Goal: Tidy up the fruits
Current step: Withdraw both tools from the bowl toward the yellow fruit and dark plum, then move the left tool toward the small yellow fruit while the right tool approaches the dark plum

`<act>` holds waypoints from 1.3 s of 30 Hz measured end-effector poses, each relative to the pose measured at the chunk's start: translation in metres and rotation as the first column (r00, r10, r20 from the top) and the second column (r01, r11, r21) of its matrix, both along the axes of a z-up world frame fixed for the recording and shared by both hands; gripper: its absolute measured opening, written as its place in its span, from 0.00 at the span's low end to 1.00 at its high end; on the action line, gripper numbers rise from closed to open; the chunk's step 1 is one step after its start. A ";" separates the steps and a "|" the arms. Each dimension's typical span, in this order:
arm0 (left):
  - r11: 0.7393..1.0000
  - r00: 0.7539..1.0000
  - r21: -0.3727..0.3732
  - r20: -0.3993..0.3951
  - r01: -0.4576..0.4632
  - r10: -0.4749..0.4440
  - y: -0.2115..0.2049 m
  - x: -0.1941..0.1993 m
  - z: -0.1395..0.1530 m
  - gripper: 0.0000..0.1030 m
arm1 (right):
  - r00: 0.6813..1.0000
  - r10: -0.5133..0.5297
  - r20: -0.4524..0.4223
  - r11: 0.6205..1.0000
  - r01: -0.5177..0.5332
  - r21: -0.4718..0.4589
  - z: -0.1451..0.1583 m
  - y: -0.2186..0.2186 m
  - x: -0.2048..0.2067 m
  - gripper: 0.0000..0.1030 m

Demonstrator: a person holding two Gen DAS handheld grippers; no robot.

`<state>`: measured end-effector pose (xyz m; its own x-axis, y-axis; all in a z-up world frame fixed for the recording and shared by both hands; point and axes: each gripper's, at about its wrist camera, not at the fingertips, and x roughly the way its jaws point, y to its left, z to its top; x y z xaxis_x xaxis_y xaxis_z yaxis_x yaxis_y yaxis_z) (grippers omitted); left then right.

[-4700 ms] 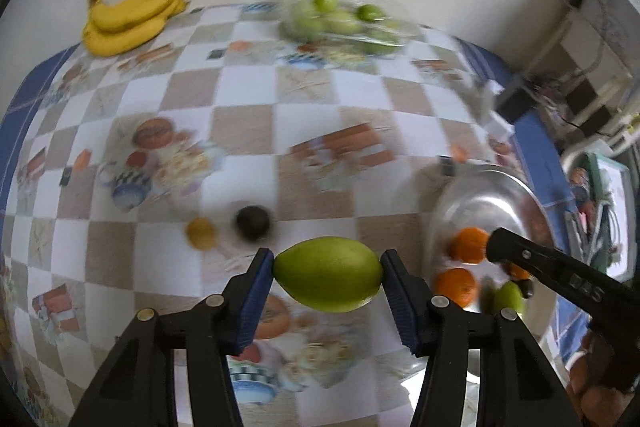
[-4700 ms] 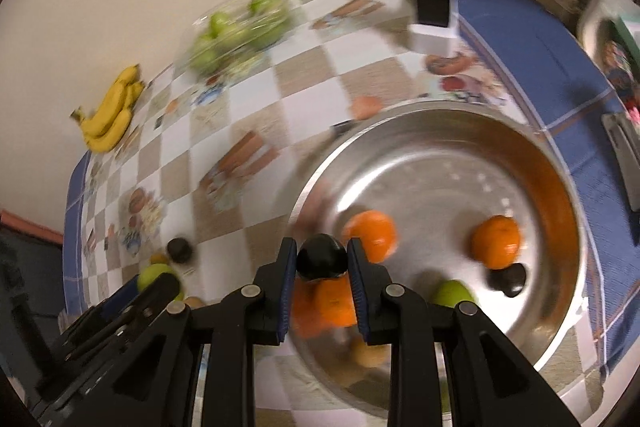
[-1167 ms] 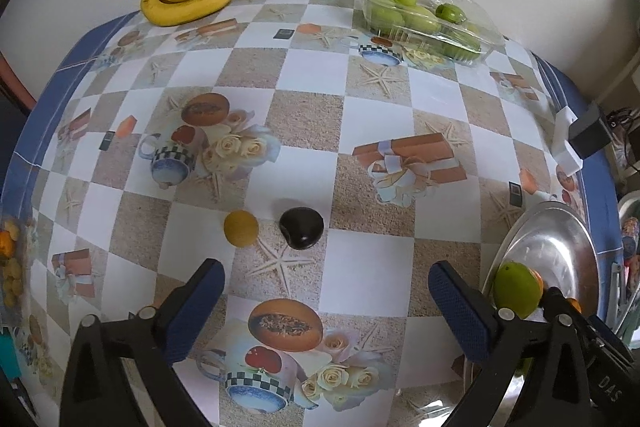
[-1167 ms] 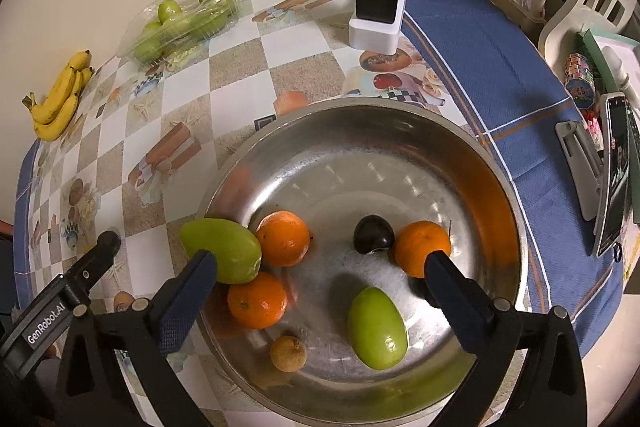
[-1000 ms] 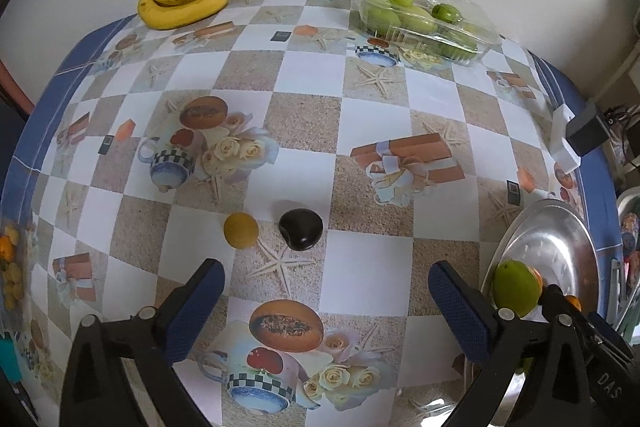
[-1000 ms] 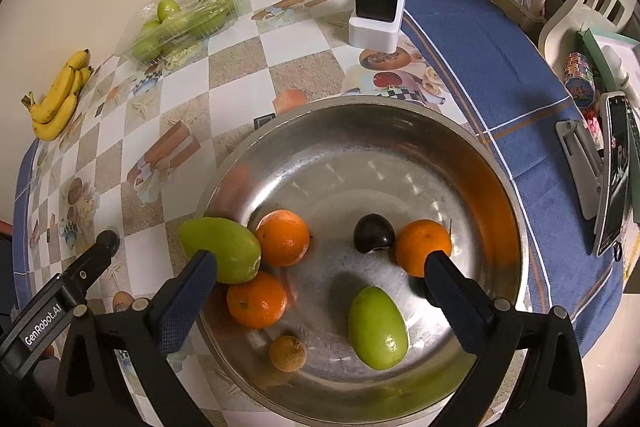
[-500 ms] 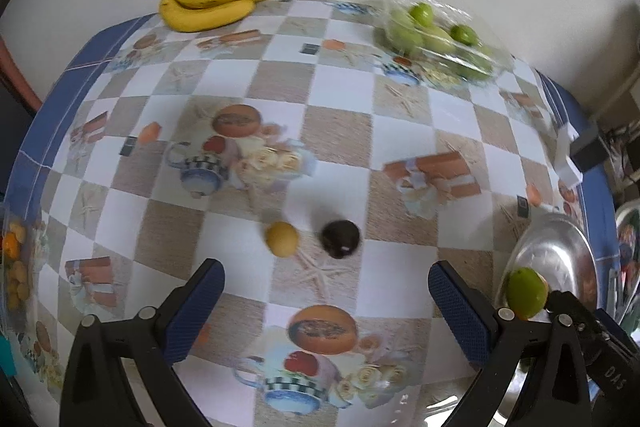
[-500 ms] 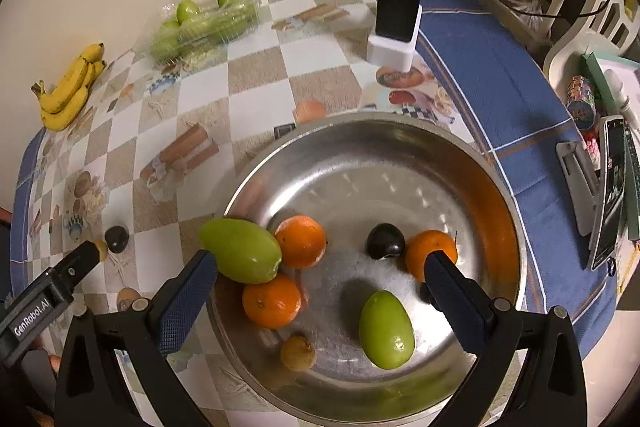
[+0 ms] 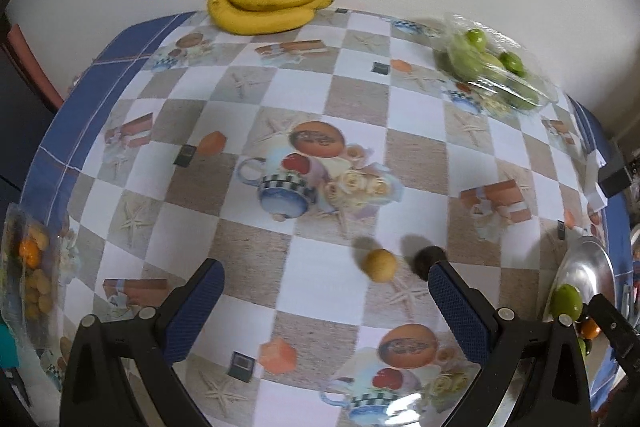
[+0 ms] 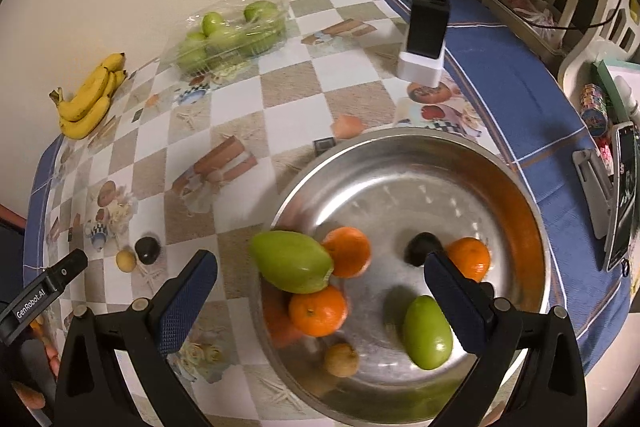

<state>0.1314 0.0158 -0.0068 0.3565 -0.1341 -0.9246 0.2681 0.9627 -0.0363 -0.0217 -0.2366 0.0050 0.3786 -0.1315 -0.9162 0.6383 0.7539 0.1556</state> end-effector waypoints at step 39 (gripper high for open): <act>0.989 0.993 -0.084 -0.027 -0.120 0.118 0.072 0.031 -0.014 1.00 | 0.961 0.274 0.037 0.957 -0.276 0.084 -0.024 0.116 0.089 1.00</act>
